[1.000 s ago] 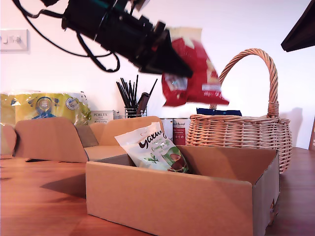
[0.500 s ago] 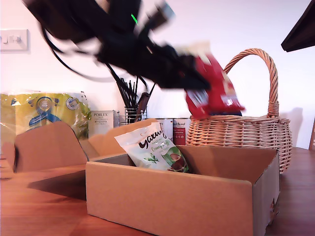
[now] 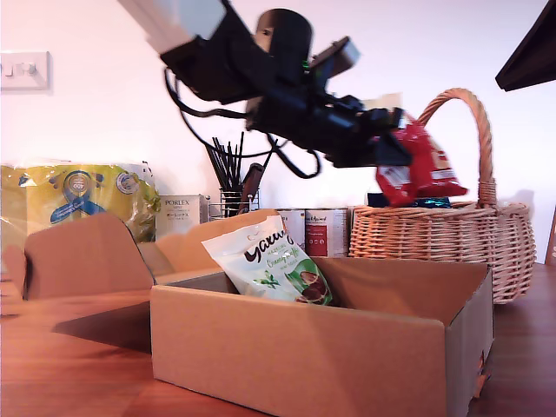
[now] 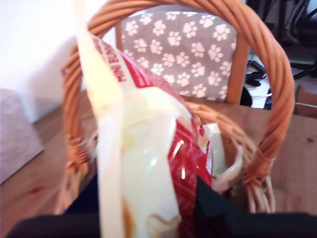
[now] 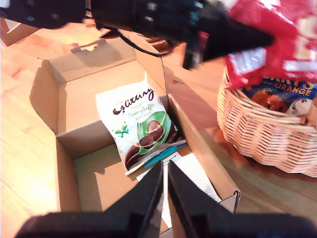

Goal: Move the bags of Easter eggs from the cardboard box on the left into the woven basket on the right side.

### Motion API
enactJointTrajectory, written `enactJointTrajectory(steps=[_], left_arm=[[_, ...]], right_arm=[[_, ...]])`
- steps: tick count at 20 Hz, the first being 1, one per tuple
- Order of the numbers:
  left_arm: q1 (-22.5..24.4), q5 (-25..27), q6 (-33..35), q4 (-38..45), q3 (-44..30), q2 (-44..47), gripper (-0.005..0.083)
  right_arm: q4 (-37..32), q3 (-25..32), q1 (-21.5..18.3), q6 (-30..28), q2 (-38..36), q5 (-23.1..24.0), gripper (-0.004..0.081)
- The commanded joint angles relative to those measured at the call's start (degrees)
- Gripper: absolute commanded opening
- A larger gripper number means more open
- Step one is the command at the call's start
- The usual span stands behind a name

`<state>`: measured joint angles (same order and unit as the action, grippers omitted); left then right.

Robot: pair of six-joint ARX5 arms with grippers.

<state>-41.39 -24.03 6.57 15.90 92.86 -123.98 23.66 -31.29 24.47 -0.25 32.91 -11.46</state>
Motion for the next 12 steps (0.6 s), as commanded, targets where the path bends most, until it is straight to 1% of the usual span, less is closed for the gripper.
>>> enactJointTrajectory(steps=[1,6,10,11,12], left_arm=[[-1.1,-0.2,-0.1,0.9,0.9,-2.6,0.0002],[-2.2,0.5,-0.2,2.5,4.3,-8.0,0.0002],[-2.4,0.6,-0.1,0.7,6.5,-9.8,0.0011],[-2.5,0.6,-0.1,0.8,6.6,-9.9,0.007],[-2.6,0.6,0.5,0.8,6.6,-9.9,0.0211]], right_arm=[[-0.3,-0.5,0.3,-0.2,-0.1,-0.2,-0.0013],[-0.7,-0.5,0.3,-0.2,-0.1,-0.2,-0.0013],[-0.6,-0.5,0.3,-0.2,-0.1,-0.2,-0.0013],[-0.6,-0.5,0.3,-0.2,-0.1,-0.2,-0.0013],[-0.6,-0.5,0.3,-0.2,-0.1,-0.2,-0.0013]])
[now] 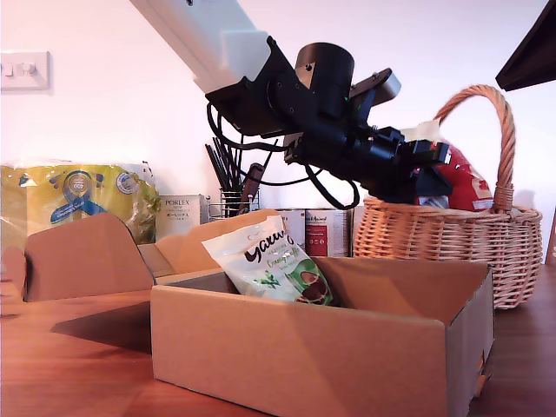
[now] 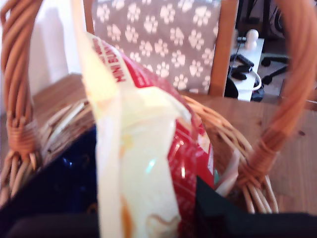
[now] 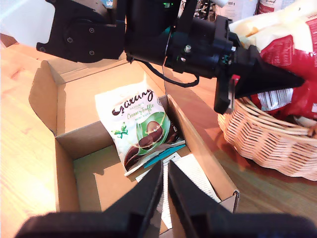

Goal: Move the bags of Easter eggs from the cardboard box on the left into the woven basket on the right side.

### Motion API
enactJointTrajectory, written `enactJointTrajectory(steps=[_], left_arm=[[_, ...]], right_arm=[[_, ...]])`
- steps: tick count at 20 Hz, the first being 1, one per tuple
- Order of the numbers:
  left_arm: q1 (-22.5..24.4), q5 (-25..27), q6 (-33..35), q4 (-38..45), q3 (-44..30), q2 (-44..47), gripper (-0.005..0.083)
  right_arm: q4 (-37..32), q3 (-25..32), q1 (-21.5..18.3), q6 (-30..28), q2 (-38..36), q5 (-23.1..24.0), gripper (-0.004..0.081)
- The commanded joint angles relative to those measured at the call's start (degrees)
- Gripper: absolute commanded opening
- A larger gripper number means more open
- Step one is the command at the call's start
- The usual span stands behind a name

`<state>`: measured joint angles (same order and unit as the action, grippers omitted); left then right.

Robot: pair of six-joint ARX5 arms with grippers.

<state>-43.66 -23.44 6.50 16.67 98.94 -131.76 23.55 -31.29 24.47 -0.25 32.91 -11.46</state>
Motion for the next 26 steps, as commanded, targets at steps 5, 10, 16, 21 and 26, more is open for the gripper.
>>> enactJointTrajectory(steps=[5,10,16,21,26], left_arm=[[-1.0,0.0,6.2,-2.8,3.3,-2.1,0.0569],[-0.5,0.7,10.5,-19.0,12.1,-2.1,0.0569],[1.6,6.9,21.0,-26.7,21.9,-2.0,0.0568],[2.7,16.4,20.9,-31.9,26.1,-2.0,0.0526],[2.7,12.2,21.0,-49.1,26.1,-0.4,0.0075]], right_arm=[[-0.3,-0.5,0.3,-0.2,-0.1,-0.2,-0.0013],[-0.1,-0.5,0.3,-0.2,-0.1,-0.2,-0.0013],[-0.2,-0.5,0.3,-0.2,-0.1,-0.2,-0.0013],[-0.1,-0.5,0.3,-0.2,-0.1,-0.2,-0.0013],[-0.2,-0.5,0.3,-0.3,-0.1,0.0,-0.0013]])
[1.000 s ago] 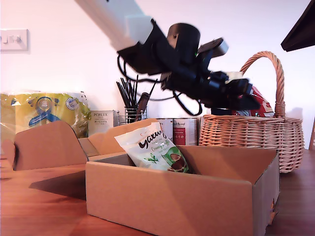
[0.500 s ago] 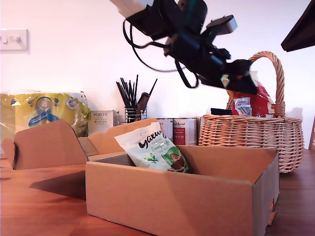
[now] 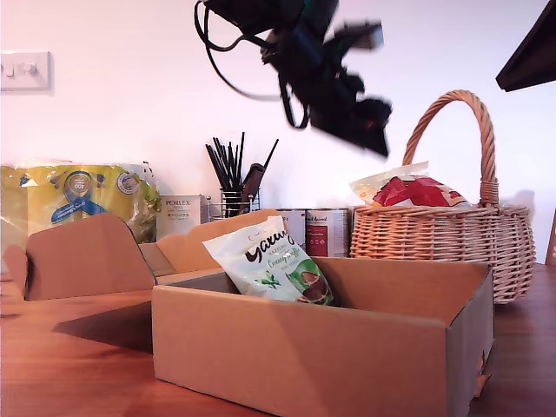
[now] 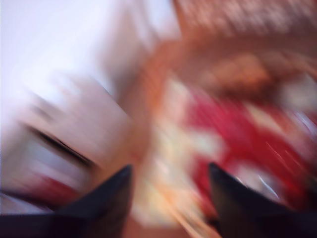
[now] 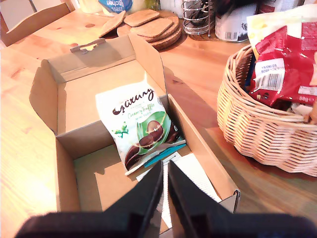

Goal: Move the bags of Easter eggs from the cardboard box on the left into the woven basket on the right side.

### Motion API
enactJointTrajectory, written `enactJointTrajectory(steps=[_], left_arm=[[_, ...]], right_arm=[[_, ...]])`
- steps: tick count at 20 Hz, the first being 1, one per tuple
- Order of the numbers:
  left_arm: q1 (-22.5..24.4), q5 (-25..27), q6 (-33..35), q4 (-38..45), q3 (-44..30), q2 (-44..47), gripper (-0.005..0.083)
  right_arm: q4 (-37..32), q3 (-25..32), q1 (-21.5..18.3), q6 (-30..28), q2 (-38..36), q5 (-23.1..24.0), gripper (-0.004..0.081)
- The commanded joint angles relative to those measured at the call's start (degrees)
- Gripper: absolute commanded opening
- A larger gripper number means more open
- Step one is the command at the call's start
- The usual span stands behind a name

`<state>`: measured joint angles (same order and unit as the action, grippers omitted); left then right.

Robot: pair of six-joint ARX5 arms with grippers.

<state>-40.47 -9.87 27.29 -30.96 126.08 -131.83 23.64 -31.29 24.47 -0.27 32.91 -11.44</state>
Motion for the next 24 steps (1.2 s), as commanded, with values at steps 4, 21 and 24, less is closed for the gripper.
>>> enactJointTrajectory(steps=[4,21,24], left_arm=[[-0.5,-9.9,-0.7,-11.6,-1.1,2.7,-0.002],[1.6,-13.2,-5.8,-5.5,-40.9,32.1,-0.002],[0.8,-15.7,-4.3,3.9,-58.0,42.5,-0.002]], right_arm=[[-0.3,-0.5,0.2,-1.3,-0.1,0.1,-0.0013],[4.8,-0.6,-0.7,-3.9,-0.1,-3.1,-0.0013],[7.8,-1.4,-0.7,-6.0,-0.1,-4.7,-0.0013]])
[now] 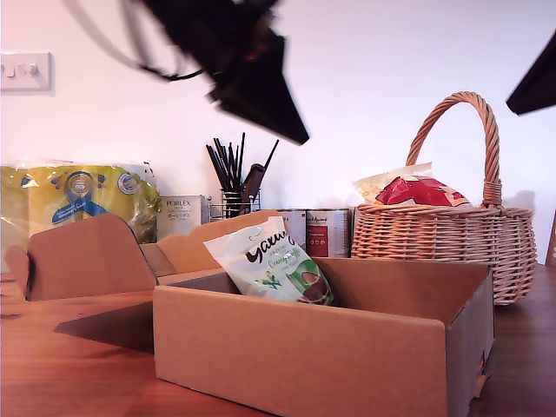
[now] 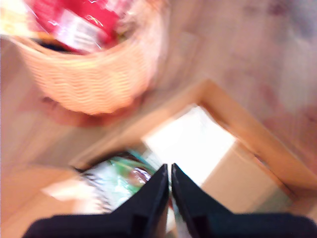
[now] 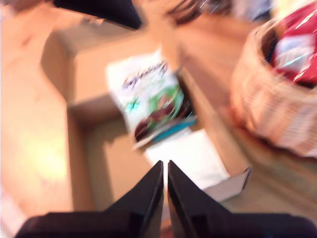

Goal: Move the bags of Easter eggs from the cardboard box on the left into the woven basket on the right side.

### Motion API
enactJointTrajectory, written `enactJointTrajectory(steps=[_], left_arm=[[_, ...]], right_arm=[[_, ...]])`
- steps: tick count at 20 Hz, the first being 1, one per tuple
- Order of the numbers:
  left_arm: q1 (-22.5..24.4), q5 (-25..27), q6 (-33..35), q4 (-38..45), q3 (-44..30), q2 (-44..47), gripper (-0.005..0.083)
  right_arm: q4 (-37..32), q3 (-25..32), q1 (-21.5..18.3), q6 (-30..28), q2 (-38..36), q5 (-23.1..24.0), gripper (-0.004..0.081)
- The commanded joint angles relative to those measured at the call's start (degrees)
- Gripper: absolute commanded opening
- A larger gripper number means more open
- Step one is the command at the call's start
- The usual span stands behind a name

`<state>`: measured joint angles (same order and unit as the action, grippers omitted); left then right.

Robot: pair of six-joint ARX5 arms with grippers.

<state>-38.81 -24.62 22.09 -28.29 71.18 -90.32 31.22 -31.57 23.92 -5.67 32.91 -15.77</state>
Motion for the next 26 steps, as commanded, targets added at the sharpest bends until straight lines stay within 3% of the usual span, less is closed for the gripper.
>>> enactJointTrajectory(steps=[1,4,8,9,11,12,16,22,26], left_arm=[[-1.4,-1.2,3.1,3.5,-8.3,4.1,-0.002],[-3.3,-1.2,4.3,8.4,-20.4,12.2,-0.002],[-6.7,-2.0,9.2,5.6,-22.7,13.4,0.0016],[-7.2,-2.0,10.5,5.6,-22.7,13.2,0.0104],[-8.7,-1.9,14.5,6.6,-22.7,12.4,0.0431],[-9.4,-2.0,19.5,7.2,-22.7,11.9,0.0518],[-11.3,-1.5,27.2,7.8,-22.7,9.2,0.0529],[-11.5,-0.1,30.4,11.6,-22.7,2.9,0.053],[-11.5,0.3,30.9,11.6,-22.6,-0.9,0.0411]], right_arm=[[1.1,-1.2,-0.2,-1.7,-0.1,-0.4,-0.0013],[2.4,-1.2,-0.2,-3.2,-0.1,-1.5,-0.0013],[4.5,-1.2,0.0,-4.8,-0.1,-4.9,-0.0013],[4.3,-1.2,0.0,-4.8,-0.1,-4.9,-0.0013],[4.1,-1.2,0.0,-4.9,-0.1,-4.9,-0.0013],[4.1,-1.2,0.0,-4.8,-0.1,-4.9,-0.0013],[4.2,-1.3,0.0,-4.8,-0.1,-4.9,-0.0013],[4.2,-1.6,0.0,-4.8,-0.1,-5.0,-0.0013],[4.2,-1.6,0.0,-4.8,-0.1,-5.0,-0.0013]])
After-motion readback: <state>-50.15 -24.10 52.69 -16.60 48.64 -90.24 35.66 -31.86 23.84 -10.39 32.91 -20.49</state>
